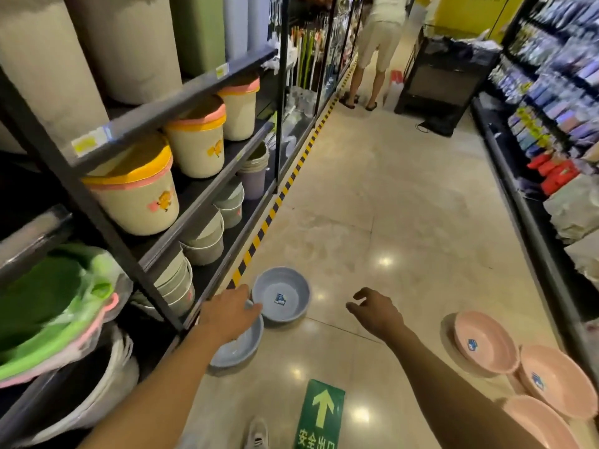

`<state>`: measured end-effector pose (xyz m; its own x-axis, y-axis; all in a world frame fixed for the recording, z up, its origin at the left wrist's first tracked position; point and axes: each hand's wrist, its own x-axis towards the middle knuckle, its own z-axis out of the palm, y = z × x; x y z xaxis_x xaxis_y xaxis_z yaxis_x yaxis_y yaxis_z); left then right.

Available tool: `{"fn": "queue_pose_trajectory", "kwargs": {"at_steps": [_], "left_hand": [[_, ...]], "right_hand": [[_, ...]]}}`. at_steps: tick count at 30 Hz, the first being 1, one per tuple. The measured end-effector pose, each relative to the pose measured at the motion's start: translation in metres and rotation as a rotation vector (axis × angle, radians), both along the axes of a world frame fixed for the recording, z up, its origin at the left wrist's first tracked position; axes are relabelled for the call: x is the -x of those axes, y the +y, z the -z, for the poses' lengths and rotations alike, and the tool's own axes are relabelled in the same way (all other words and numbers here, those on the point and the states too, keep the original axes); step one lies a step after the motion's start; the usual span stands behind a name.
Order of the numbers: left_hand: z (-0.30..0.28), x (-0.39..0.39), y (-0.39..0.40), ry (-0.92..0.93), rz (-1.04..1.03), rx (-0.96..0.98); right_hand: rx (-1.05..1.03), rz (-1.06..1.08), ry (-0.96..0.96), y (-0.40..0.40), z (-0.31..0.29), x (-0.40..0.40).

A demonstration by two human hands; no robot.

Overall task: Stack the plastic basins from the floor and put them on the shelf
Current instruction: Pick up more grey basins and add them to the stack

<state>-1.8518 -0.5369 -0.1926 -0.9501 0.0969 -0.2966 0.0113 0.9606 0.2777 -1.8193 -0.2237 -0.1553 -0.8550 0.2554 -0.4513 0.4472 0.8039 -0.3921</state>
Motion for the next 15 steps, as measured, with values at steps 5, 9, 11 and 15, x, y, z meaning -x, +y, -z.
{"fn": "queue_pose_trajectory", "kwargs": {"at_steps": [5, 9, 11, 15], "left_hand": [[0.009, 0.094, 0.023, -0.099, 0.016, -0.03], [0.026, 0.157, 0.041, -0.122, -0.01, -0.023], [0.044, 0.181, 0.047, -0.137, -0.034, -0.014], [0.111, 0.213, 0.049, -0.142, -0.124, 0.009]], "right_hand": [[-0.007, -0.026, -0.055, 0.013, 0.015, 0.094], [-0.008, -0.044, -0.081, 0.035, 0.041, 0.17], [-0.015, -0.079, -0.082, 0.046, 0.063, 0.208], [-0.009, -0.141, -0.116, 0.056, 0.132, 0.262]]}}
